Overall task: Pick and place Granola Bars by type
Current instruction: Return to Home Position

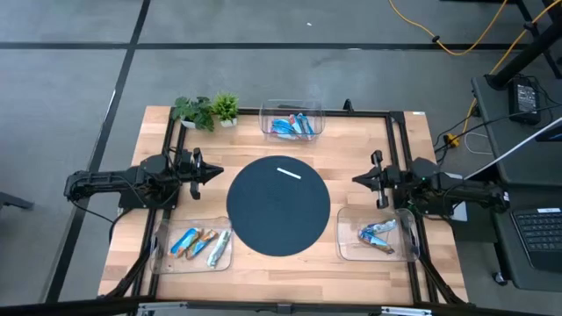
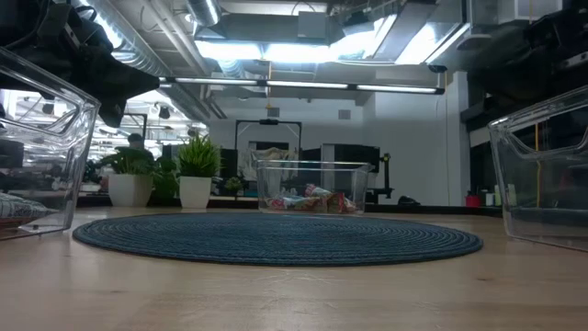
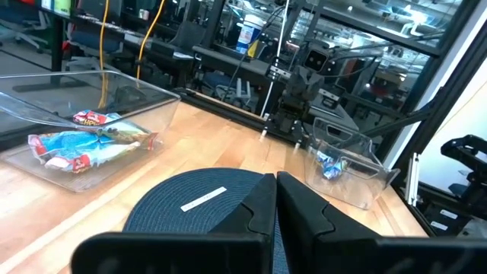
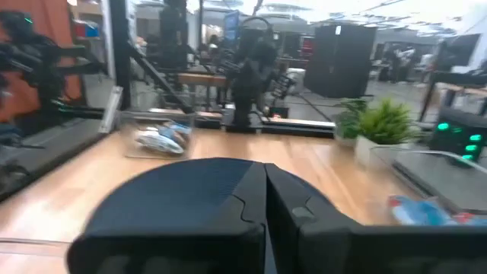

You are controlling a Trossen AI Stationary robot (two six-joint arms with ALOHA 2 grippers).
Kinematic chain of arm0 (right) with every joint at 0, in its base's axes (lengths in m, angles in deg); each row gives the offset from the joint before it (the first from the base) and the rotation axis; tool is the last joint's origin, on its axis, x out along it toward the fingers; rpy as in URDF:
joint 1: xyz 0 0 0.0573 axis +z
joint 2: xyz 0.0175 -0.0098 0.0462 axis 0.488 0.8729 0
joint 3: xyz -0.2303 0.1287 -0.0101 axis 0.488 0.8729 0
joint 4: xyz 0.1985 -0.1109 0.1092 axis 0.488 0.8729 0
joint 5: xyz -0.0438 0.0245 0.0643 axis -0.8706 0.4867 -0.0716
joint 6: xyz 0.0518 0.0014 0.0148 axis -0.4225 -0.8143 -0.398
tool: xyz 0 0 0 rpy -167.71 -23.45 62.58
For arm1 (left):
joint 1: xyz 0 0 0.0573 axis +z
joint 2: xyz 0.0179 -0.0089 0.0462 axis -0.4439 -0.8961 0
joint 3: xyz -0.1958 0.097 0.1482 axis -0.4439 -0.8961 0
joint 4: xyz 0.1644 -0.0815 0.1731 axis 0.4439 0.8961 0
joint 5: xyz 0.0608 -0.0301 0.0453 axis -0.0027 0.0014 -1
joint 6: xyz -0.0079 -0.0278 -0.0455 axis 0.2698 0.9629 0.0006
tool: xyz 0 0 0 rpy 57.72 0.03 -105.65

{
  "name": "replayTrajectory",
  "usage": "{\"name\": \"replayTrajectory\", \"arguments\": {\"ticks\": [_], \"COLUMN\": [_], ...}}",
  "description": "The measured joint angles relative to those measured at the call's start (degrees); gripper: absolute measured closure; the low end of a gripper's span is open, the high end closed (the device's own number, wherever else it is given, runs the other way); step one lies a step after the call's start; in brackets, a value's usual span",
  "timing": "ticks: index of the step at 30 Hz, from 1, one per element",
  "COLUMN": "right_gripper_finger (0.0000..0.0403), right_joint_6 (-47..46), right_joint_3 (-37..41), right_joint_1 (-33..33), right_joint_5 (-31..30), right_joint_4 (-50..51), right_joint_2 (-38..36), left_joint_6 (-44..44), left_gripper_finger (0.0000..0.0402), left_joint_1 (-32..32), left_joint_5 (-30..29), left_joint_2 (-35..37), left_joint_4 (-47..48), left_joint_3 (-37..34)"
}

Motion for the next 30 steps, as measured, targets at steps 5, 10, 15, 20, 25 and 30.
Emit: {"name": "replayTrajectory", "arguments": {"ticks": [5,10,15,20,25,30], "right_gripper_finger": [0.0399,0.0399,0.0391,0.0382,0.038,0.038], "right_joint_6": [0.98,1.05,1.02,1.01,1.08,1.14], "right_joint_3": [0.0,0.0,0.0,0.0,0.0,0.0], "right_joint_1": [-0.79,-0.79,-0.79,-0.77,-0.77,-0.77], "right_joint_5": [-0.1,0.93,0.93,0.91,0.91,0.89], "right_joint_4": [0.05,-0.06,-0.08,-0.15,-0.15,-0.15], "right_joint_2": [0.0,0.02,0.03,0.04,0.04,0.04], "left_joint_6": [0.0,0.0,0.0,0.0,0.0,0.0], "left_gripper_finger": [0.0394,0.0393,0.0394,0.0394,0.0393,0.0397], "left_joint_1": [0.0,0.0,0.0,0.0,0.0,0.0], "left_joint_5": [-0.01,-0.01,-0.01,-0.01,-0.01,-0.02], "left_joint_2": [0.02,0.0,0.0,0.01,0.0,0.0], "left_joint_4": [-0.02,0.0,-0.02,-0.01,-0.02,-0.01], "left_joint_3": [0.0,0.0,0.0,0.0,0.0,0.0]}}
